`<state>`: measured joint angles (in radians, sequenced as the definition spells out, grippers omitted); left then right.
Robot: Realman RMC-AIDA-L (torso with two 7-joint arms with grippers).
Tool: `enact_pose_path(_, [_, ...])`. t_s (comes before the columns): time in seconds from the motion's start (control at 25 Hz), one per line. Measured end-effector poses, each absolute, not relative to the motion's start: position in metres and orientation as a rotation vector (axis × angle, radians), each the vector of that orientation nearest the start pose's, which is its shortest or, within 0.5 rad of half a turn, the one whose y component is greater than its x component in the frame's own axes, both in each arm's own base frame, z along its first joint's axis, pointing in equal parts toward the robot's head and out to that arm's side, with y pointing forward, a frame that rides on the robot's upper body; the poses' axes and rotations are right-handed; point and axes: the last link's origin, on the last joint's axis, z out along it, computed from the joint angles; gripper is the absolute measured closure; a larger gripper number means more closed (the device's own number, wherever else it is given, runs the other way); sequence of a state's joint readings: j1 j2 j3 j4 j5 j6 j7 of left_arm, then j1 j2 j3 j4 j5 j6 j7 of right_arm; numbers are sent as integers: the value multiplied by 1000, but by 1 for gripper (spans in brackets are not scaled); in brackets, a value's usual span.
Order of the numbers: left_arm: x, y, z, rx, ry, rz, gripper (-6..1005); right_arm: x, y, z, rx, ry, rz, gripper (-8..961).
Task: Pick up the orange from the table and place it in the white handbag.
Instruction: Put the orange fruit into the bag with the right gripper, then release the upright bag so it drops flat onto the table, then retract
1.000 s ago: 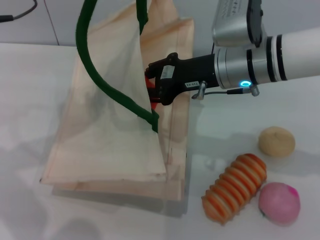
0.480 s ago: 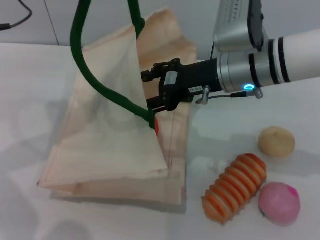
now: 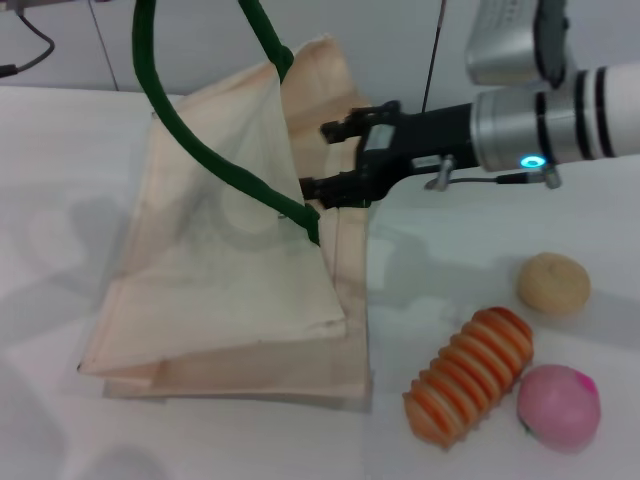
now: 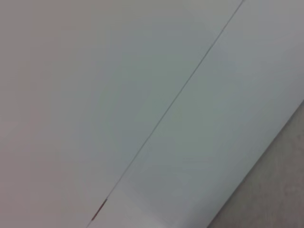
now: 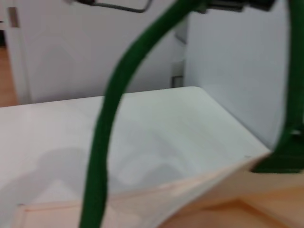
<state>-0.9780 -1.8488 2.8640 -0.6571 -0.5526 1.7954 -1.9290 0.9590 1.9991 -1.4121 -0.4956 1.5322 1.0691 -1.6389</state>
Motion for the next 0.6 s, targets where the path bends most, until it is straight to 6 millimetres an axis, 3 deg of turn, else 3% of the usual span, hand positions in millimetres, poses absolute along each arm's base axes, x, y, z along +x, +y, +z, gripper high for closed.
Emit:
enact_pose_path(0.04, [-203,420,144,-2404,-1130,-1067,867,121,426,-60,-2871,232,383,90])
enact_pose_path(0.16, [-205,419,144,-2399,-1134,-1061,665,132,433,-49,-2812,281,358,77])
enact_pose_path(0.4, [-213,419,143,-2374,-1151,-1040,484,159,445,-19,-2669,371,338,72])
enact_pose_path(0.6, [-216,418,143,-2363,-1157,-1043,409,179,449,4,-2545,468,412,73])
